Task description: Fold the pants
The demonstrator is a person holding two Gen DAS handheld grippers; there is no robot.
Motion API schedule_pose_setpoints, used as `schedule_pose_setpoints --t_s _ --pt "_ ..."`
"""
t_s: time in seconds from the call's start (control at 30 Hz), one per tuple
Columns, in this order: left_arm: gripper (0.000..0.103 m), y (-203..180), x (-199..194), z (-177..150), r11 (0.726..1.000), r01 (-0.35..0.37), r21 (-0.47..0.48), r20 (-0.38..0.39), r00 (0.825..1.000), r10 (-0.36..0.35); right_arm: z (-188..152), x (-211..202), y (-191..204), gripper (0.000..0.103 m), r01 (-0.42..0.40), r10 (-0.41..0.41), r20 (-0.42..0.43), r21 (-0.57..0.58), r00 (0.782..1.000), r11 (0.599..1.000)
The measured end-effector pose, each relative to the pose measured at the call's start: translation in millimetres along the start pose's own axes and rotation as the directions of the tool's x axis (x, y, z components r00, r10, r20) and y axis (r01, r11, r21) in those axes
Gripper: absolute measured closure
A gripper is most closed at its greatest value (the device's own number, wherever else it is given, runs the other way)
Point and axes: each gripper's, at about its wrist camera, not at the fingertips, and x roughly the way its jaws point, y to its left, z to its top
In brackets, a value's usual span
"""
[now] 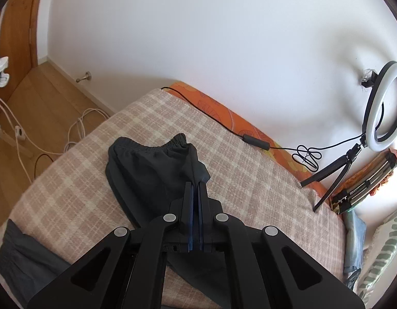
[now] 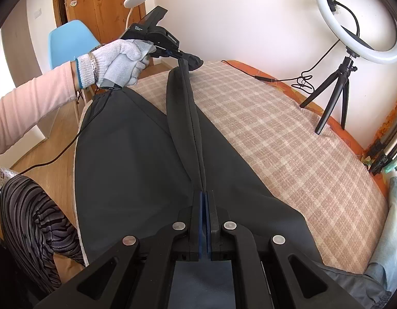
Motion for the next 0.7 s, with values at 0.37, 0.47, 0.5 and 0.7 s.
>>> schedule_pose_setpoints --t_s 0.37,0.47,0.5,0.7 --pt "0.102 91 -100 -95 0.980 0.099 -0.175 0.066 0.994 -0.088 -13 -38 55 0.103 -0.016 0.012 -0.045 -0.087 0.999 0.996" --pt "0.102 115 -107 -131 0.972 0.080 -0.220 0.043 0.996 -0.072 -27 -35 72 0.103 -0.041 0.033 -0.086 -0.092 0.996 0.995" --pt "0.102 121 -108 -140 0.970 0.070 -0.232 0.037 0.997 -0.064 -32 -32 77 0.103 -0.051 0.042 -0.105 -0.094 0.994 0.994" --pt "0.102 141 -122 -175 0.980 0.001 -0.200 0.020 1.000 0.003 -60 -17 99 0.103 -0.099 0.083 -0.185 -0.074 0.979 0.992"
